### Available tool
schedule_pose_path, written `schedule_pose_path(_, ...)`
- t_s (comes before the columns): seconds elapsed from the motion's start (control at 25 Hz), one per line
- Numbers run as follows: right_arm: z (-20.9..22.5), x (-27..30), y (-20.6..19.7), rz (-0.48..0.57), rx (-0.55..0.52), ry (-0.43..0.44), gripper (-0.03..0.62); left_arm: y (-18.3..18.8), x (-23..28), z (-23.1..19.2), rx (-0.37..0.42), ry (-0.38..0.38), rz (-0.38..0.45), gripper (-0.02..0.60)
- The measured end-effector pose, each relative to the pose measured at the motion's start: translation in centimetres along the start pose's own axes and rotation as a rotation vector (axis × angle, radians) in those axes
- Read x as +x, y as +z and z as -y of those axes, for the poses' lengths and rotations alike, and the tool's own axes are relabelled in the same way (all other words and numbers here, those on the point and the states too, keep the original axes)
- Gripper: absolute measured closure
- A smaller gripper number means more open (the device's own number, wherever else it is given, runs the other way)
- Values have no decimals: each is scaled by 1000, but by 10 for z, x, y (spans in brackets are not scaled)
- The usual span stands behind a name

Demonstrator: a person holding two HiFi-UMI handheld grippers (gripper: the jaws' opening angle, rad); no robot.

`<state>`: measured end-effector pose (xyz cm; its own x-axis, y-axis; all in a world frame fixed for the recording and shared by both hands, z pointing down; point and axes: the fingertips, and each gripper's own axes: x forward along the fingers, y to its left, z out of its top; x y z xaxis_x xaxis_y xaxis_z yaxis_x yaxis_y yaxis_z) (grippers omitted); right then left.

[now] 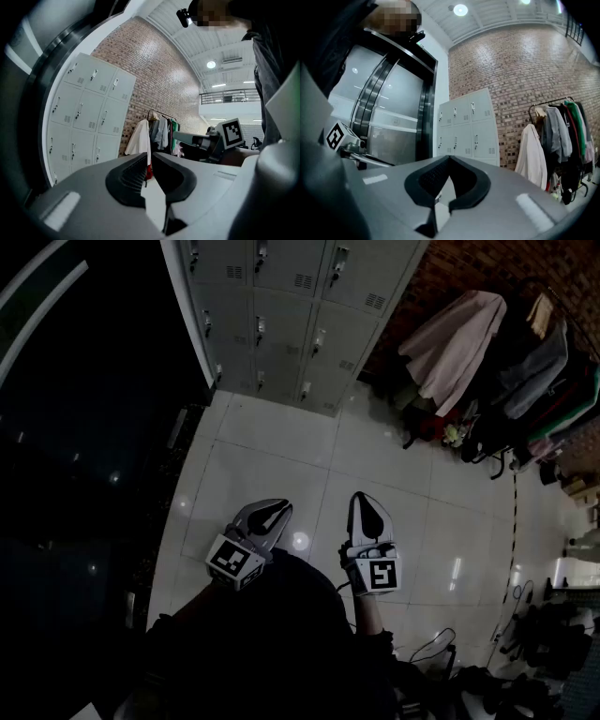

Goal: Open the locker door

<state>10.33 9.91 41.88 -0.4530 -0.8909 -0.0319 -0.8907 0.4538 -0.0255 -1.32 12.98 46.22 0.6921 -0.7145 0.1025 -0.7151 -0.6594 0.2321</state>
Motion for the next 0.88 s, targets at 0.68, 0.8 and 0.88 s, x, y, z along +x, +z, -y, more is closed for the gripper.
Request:
schedule_pose_path(0.68,96,355,7,-51,-70,55,548,27,27,-208,-74,88,-2,482)
schedule_pose_path(0.8,127,428,17,-35,-114,64,541,25,50,-238,-90,117,-10,483)
schedule_pose_path(0.88,149,479,24,-27,-147,70,532,29,69,-262,-97,146,-12,483)
